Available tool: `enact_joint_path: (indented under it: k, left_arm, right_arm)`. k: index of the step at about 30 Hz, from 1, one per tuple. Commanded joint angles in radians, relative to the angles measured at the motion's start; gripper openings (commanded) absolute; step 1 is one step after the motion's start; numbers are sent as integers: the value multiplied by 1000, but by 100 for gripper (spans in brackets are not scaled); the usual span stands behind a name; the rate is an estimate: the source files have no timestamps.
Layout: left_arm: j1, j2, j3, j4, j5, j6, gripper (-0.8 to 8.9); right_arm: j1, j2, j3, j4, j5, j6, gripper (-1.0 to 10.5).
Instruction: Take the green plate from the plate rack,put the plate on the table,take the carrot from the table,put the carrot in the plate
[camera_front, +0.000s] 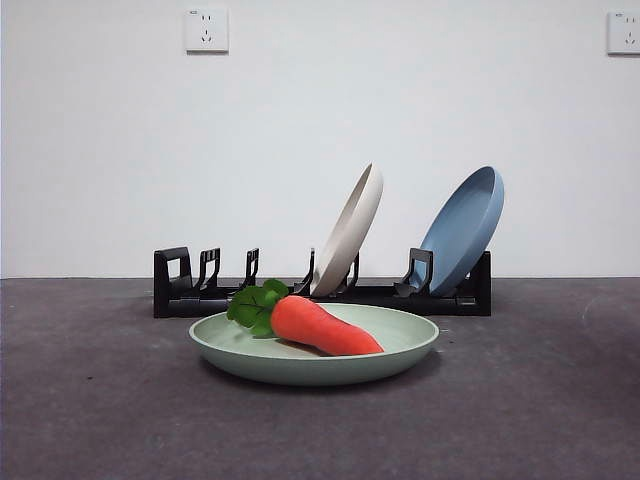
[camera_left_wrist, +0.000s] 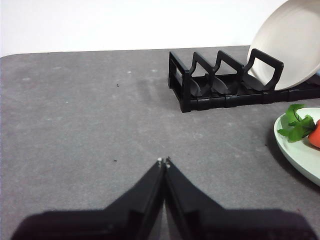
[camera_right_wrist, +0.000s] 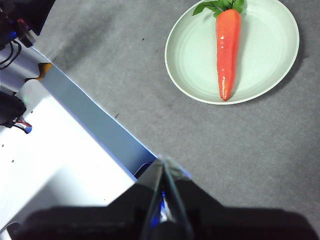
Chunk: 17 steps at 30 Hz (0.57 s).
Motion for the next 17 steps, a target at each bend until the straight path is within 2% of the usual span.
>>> enact_joint_path:
  k: [1,11,12,15,17]
  left_arm:
    - [3,-3,-14,3,-1,-10,-3]
    - [3,-3,-14,3,-1,-10,-3]
    - [3,-3,-14,3,-1,-10,-3]
    - [3,-3,-14,3,-1,-10,-3]
    - [3,-3,-14,3,-1,-10,-3]
  right_arm:
    - [2,-3,-2,3,-3,3,1]
    - [2,-5,-2,6,-3,-10,1]
    - [-9,-12,-2,14,16,-45,1]
    - [-71,-53,-5,53,99,-77,1]
    - [-126,-90,-23,113,97,-80,1]
